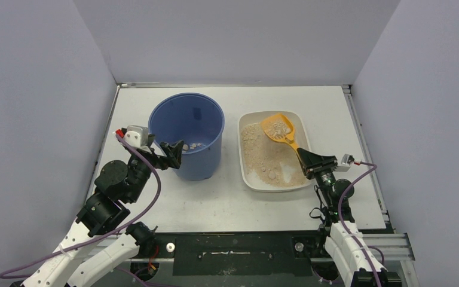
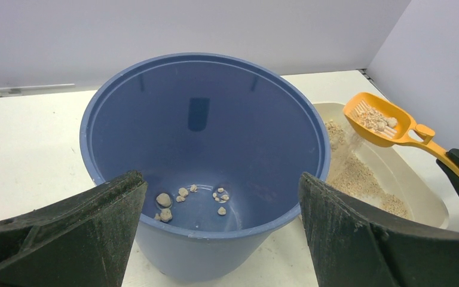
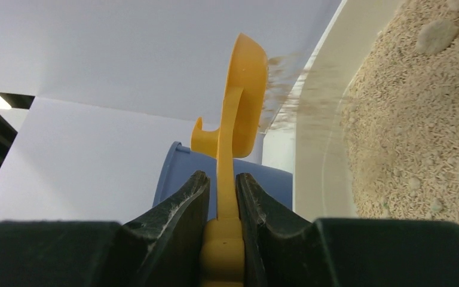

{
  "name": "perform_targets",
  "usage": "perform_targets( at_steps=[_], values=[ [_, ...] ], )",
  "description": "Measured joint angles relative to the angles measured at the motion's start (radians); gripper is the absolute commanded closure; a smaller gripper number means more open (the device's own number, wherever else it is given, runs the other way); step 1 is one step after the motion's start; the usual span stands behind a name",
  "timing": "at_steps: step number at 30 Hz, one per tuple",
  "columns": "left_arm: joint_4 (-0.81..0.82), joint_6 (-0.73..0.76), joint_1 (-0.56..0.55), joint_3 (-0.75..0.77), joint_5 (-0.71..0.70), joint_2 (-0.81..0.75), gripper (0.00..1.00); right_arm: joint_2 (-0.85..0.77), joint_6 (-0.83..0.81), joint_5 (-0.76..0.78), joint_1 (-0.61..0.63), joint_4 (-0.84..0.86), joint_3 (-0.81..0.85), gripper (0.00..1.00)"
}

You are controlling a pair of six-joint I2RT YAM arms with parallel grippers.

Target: Clean the litter box

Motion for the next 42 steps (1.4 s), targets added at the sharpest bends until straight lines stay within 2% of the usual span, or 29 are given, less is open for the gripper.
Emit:
perform_targets(
  at_steps=[8,14,19,27,37,42],
  values=[
    [0.000,0.001,0.001,0.000,0.001,0.004,0.03,0.034,0.016,-0.054,-0.036,0.030,0.008,1.00],
    [0.000,0.002,0.002,0.000,0.002,0.008,0.03,0.002,0.003,-0.079,-0.027,-0.024,0.027,1.00],
    [0.000,0.002,0.004,0.000,0.003,0.012,0.03,0.037,-0.003,-0.082,0.009,0.011,0.035,1.00],
    [0.000,0.002,0.006,0.000,0.005,0.015,0.03,0.035,-0.033,-0.081,0.016,-0.022,0.040,1.00],
    [0.000,0.002,0.006,0.000,0.007,0.016,0.03,0.049,-0.097,-0.089,0.020,-0.078,0.177,1.00],
    [0.000,0.002,0.006,0.000,0.007,0.008,0.03,0.116,-0.119,-0.089,0.072,-0.082,0.272,1.00]
  ],
)
